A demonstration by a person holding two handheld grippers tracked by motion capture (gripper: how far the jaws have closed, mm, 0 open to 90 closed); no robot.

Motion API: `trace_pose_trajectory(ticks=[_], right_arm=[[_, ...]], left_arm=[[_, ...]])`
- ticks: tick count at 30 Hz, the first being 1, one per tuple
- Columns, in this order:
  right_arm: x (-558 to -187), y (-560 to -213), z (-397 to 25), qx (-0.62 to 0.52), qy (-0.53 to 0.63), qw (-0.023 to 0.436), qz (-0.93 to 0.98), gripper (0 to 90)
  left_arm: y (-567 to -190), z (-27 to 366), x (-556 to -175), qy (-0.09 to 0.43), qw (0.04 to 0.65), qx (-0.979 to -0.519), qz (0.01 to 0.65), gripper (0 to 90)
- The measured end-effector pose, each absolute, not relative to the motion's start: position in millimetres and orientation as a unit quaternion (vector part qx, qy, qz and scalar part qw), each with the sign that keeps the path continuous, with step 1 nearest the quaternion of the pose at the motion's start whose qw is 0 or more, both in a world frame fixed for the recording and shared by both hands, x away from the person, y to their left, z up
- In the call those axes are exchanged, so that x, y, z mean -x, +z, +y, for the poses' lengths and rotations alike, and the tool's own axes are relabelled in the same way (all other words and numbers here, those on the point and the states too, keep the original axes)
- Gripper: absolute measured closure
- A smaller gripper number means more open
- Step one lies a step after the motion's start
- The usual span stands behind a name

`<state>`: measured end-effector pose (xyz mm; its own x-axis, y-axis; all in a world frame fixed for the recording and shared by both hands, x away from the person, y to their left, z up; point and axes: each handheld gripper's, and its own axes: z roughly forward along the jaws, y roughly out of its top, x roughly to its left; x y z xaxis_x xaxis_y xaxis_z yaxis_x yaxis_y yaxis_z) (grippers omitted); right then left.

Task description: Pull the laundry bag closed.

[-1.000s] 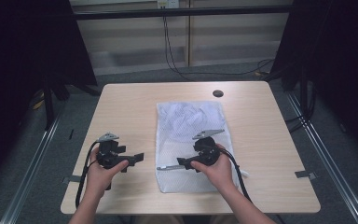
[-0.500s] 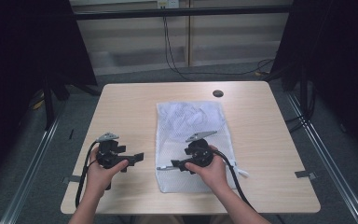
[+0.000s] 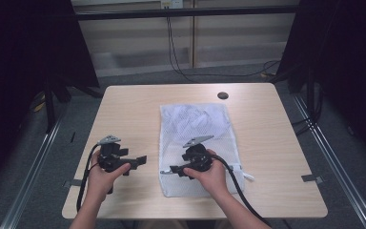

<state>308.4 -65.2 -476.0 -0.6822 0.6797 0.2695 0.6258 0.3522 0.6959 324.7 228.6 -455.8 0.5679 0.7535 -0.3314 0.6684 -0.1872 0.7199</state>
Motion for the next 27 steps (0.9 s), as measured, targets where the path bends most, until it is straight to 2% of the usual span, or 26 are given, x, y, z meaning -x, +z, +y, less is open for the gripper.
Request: trace_pose_trajectory(ticks=[11, 13, 27], right_arm=[[-308, -479, -59, -0.408, 0.407, 0.018, 0.817, 33.1], [-308, -480, -58, -0.418, 0.41, 0.006, 0.81, 37.6], [-312, -484, -54, -0.461, 0.404, -0.041, 0.789, 49.8]], left_arm=[[-455, 229, -325, 0.045, 0.439, -0.771, 0.459, 4.9], [-455, 229, -325, 0.046, 0.438, -0.773, 0.457, 4.9], [-456, 229, -325, 0.047, 0.436, -0.772, 0.459, 4.9]])
